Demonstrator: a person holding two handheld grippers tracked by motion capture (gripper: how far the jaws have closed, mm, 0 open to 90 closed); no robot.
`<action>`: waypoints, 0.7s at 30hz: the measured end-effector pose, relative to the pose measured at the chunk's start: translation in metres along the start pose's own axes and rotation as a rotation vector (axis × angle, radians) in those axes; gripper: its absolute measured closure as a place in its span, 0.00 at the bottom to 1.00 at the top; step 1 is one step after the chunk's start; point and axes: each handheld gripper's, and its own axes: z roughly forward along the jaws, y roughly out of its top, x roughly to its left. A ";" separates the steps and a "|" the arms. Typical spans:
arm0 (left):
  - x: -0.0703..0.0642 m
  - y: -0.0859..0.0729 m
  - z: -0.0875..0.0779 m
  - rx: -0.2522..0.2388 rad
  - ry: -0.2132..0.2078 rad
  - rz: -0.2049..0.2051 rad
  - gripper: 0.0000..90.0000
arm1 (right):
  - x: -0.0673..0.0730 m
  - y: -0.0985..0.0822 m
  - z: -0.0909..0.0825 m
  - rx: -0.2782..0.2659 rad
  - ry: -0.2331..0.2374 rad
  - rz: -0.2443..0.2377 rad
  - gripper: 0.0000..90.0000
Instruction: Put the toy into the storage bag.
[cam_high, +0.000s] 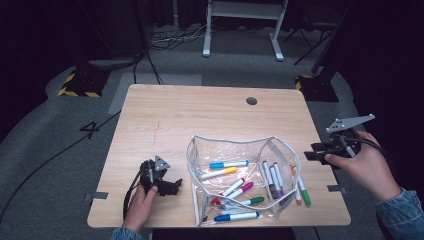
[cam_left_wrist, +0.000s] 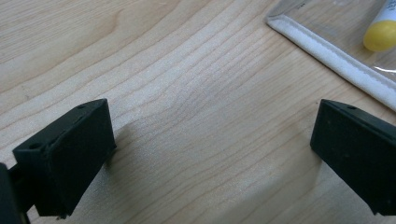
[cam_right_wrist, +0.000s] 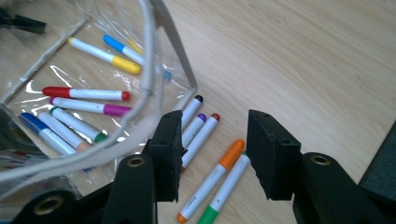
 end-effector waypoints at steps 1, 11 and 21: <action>0.000 0.000 0.000 0.000 -0.001 0.000 0.00 | -0.003 -0.002 0.001 0.004 0.000 0.010 0.63; 0.001 0.000 0.000 -0.002 0.002 0.009 0.00 | -0.024 -0.038 0.033 0.073 -0.014 0.105 0.61; 0.000 0.000 0.000 -0.002 0.002 0.009 0.00 | -0.030 -0.073 0.075 0.165 0.015 0.169 0.60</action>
